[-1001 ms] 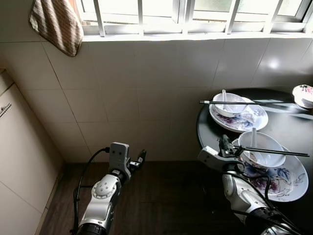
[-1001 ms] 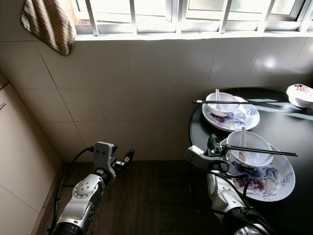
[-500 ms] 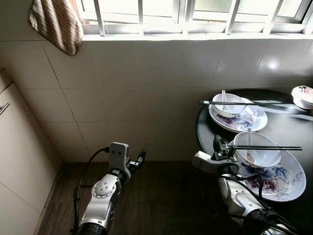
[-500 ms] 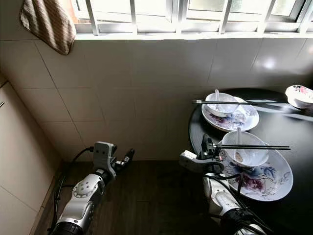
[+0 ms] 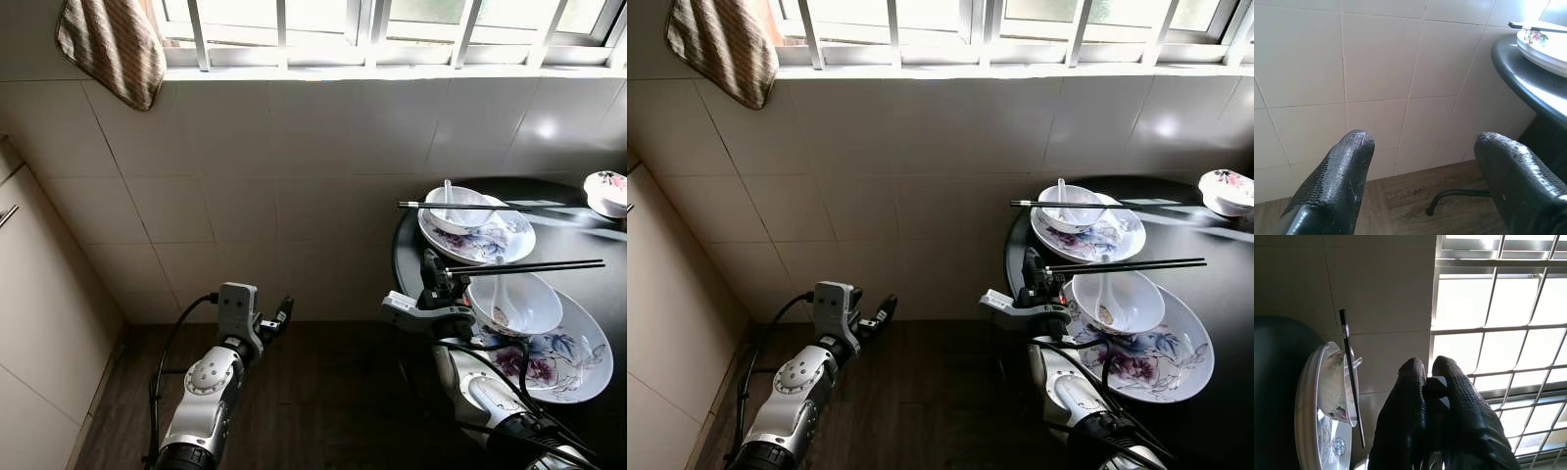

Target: Kitchen organization

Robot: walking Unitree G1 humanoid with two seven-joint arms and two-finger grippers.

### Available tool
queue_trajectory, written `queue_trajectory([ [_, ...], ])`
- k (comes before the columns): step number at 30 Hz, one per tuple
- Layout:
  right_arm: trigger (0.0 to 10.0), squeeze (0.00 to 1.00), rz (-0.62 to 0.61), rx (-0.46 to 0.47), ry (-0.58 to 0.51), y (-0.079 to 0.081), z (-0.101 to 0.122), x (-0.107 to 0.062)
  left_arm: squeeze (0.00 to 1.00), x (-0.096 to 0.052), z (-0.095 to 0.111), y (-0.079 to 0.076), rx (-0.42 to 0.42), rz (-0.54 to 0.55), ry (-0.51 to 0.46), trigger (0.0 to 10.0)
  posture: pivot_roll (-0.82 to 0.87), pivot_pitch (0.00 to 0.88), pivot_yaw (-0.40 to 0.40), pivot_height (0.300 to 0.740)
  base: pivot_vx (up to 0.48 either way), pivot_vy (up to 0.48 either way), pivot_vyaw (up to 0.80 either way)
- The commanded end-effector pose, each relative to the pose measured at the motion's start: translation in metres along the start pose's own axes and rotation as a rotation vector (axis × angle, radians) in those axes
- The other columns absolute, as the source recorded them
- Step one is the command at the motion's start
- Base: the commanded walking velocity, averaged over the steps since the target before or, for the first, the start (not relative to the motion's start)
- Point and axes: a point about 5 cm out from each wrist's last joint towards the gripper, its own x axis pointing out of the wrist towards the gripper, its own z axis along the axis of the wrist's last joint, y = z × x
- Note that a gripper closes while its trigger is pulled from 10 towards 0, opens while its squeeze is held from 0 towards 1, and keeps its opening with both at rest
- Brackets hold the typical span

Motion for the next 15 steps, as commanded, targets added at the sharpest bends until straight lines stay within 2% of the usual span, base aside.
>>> queue_trajectory([
  [1,0.0,0.0,-0.046,0.051,-0.028,-0.012,0.006,0.006,0.0,0.002,0.0,0.002,-0.013,0.005,0.012,10.0,-0.01,0.0,0.0,0.74,0.0,0.0,0.0],
  [5,0.0,0.0,-0.079,0.115,-0.089,-0.019,0.019,0.006,0.0,0.002,0.0,0.002,-0.02,0.008,0.01,10.0,-0.01,0.0,-0.001,0.74,0.0,0.0,0.0],
  [10,0.0,0.0,-0.08,0.117,-0.196,-0.02,0.035,0.001,0.0,0.002,0.0,0.003,-0.033,0.015,0.002,10.0,0.0,0.0,-0.002,0.74,0.0,0.0,0.8],
  [14,0.0,0.0,-0.067,0.131,-0.231,-0.019,0.04,-0.002,0.0,0.002,0.001,0.004,-0.036,0.018,-0.003,10.0,0.0,0.0,-0.002,0.74,0.0,0.0,0.8],
  [15,0.0,0.0,-0.058,0.151,-0.276,-0.019,0.046,-0.005,0.0,0.002,0.002,0.004,-0.04,0.022,-0.012,10.0,0.0,0.0,-0.002,0.74,0.0,0.0,0.8],
])
